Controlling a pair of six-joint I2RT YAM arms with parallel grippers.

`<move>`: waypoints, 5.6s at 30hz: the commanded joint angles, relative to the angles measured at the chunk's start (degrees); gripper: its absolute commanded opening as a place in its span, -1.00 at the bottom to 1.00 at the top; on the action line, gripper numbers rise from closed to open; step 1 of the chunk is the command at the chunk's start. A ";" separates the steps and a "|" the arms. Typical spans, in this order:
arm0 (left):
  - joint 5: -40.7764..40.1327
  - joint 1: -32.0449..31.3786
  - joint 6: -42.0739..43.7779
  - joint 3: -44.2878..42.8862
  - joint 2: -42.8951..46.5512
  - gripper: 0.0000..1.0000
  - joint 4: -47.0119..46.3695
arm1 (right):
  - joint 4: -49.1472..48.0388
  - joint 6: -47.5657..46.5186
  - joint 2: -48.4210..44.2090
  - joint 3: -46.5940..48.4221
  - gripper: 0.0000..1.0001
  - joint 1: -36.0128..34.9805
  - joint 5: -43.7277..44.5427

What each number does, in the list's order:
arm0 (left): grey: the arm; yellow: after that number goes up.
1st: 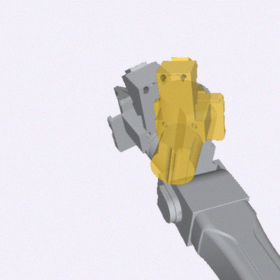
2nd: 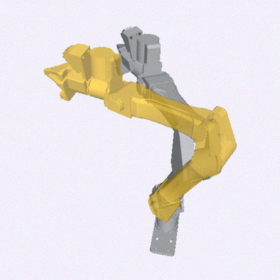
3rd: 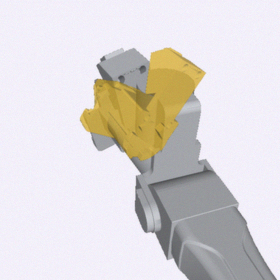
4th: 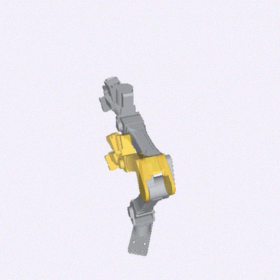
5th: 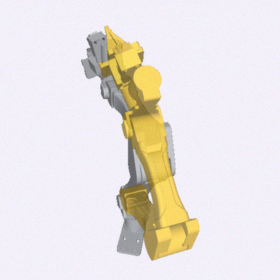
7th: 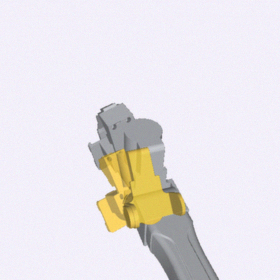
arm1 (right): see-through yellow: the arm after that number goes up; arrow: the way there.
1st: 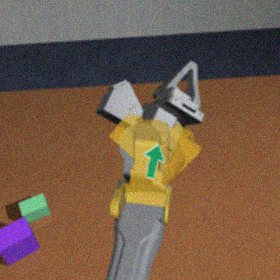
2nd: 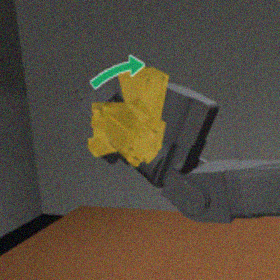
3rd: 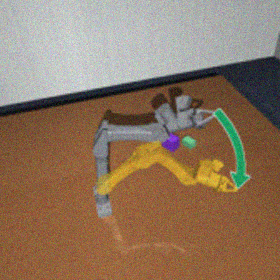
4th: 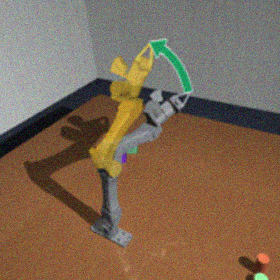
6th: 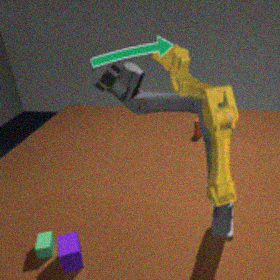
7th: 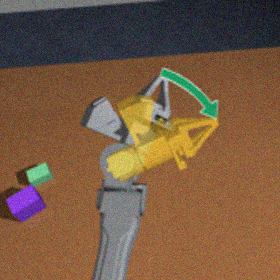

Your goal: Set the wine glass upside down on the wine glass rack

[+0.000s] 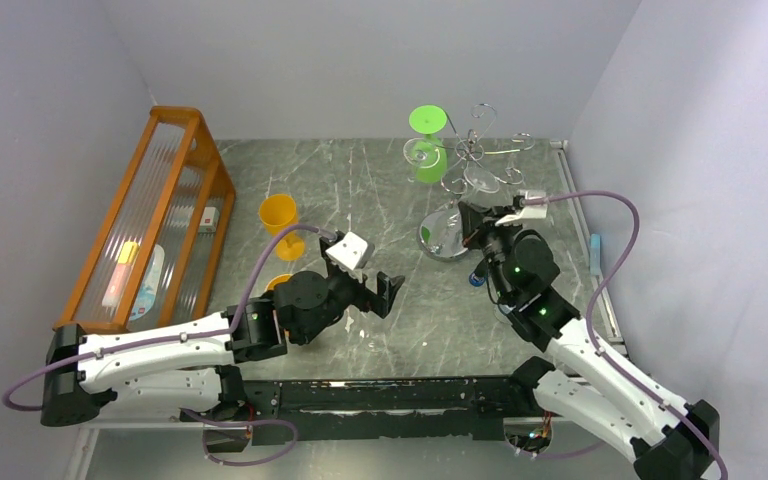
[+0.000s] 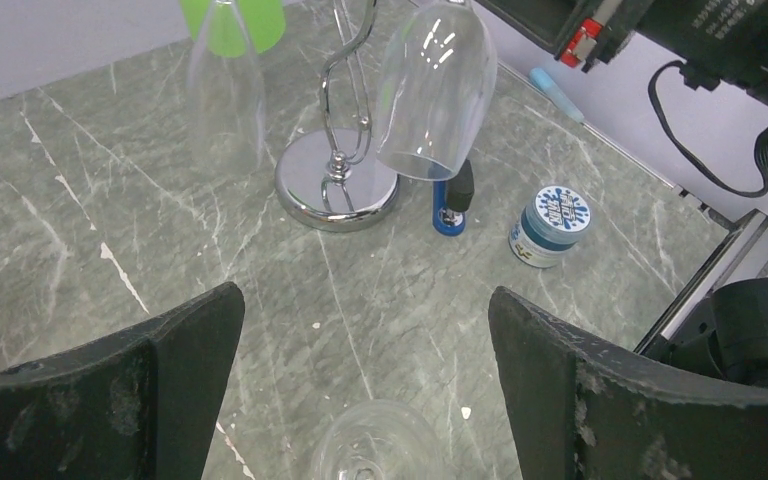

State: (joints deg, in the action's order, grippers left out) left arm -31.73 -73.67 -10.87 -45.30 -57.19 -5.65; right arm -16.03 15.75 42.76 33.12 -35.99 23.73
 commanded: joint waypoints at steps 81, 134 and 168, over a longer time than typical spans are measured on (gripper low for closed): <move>-0.29 -0.24 -0.75 -9.13 -1.39 0.90 12.12 | 6.19 -1.05 0.66 1.89 -0.05 2.35 -9.01; 14.36 -0.16 -6.47 -26.42 -24.62 -0.41 50.91 | 31.12 14.20 -18.37 0.37 0.39 2.31 0.80; 13.17 -0.16 -9.15 -16.34 -9.38 -0.90 13.72 | 50.13 71.48 -26.04 -3.75 0.38 2.25 -16.46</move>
State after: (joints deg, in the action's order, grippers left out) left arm -19.03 -73.67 -17.87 -63.24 -66.52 17.54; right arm 33.41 74.30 18.09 32.08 -33.91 12.86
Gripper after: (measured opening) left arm 0.105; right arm 0.695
